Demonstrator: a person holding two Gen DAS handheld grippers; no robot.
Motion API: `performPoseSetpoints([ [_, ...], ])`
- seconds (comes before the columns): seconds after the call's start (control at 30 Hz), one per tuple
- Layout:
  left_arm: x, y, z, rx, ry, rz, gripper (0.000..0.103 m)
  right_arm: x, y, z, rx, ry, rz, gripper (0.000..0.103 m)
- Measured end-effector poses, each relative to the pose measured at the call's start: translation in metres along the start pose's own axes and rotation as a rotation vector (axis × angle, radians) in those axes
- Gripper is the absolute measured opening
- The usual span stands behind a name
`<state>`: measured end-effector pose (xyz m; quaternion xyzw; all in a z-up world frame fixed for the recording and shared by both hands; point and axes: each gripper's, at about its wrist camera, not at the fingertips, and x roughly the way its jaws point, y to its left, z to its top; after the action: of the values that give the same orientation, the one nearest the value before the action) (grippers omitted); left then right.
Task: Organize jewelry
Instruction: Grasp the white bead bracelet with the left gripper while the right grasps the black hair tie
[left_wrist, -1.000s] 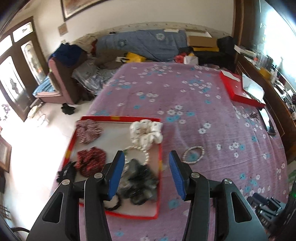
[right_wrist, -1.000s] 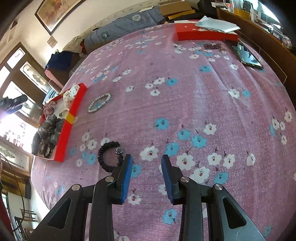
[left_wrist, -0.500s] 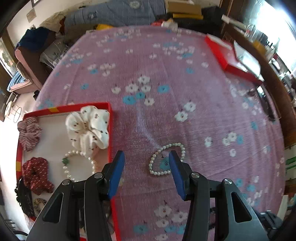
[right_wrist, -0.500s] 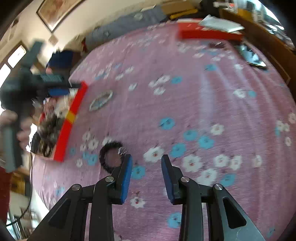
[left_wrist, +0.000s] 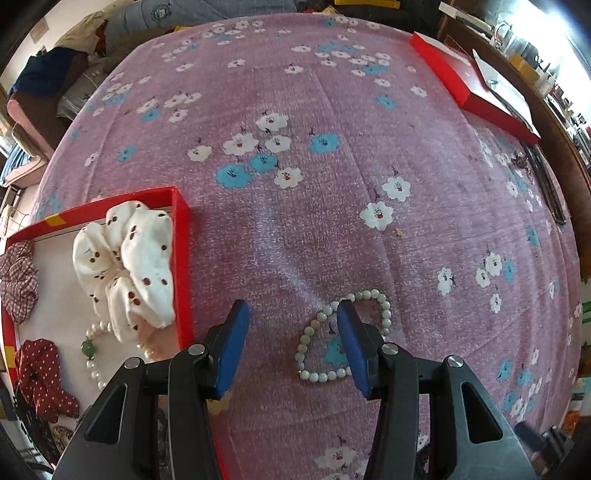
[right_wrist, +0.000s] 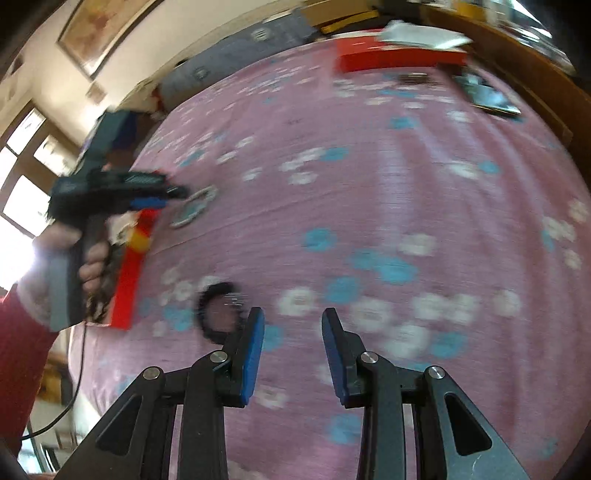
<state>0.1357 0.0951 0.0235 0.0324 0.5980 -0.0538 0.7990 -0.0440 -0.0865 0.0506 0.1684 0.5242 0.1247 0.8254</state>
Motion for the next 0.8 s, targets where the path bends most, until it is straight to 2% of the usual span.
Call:
performPoseSetpoints([
  [0.1,0.003,-0.003,-0.001,0.024,0.008,-0.009,0.048,0.014,0.022,0.004,-0.067,0.010,0.000,0.035],
  [0.23,0.006,-0.006,-0.002,0.051,0.010,0.001,0.040,0.031,0.033,0.005,-0.109,0.030,-0.033,0.035],
  [0.3,0.005,-0.009,-0.004,0.070,0.006,0.013,0.029,0.036,0.035,0.003,-0.111,0.036,-0.040,0.035],
  [0.37,0.004,-0.011,-0.006,0.076,0.010,0.003,0.013,0.043,0.038,0.002,-0.121,0.046,-0.057,0.035],
  [0.43,0.004,-0.014,-0.008,0.077,0.024,-0.014,0.007,0.045,0.041,0.001,-0.135,0.040,-0.077,0.031],
  [0.47,0.003,-0.015,-0.011,0.073,0.032,-0.030,0.005,0.046,0.044,0.000,-0.150,0.039,-0.093,0.019],
  [0.53,0.001,-0.017,-0.017,0.058,0.044,-0.063,0.005,0.047,0.046,-0.001,-0.159,0.050,-0.086,0.012],
  [0.67,-0.003,-0.022,-0.033,0.032,0.076,-0.136,0.004,0.039,0.035,-0.004,-0.133,0.048,-0.113,0.011],
  [0.8,-0.008,-0.028,-0.054,0.030,0.094,-0.183,0.004,0.023,0.003,-0.008,-0.058,0.044,-0.144,0.011],
])
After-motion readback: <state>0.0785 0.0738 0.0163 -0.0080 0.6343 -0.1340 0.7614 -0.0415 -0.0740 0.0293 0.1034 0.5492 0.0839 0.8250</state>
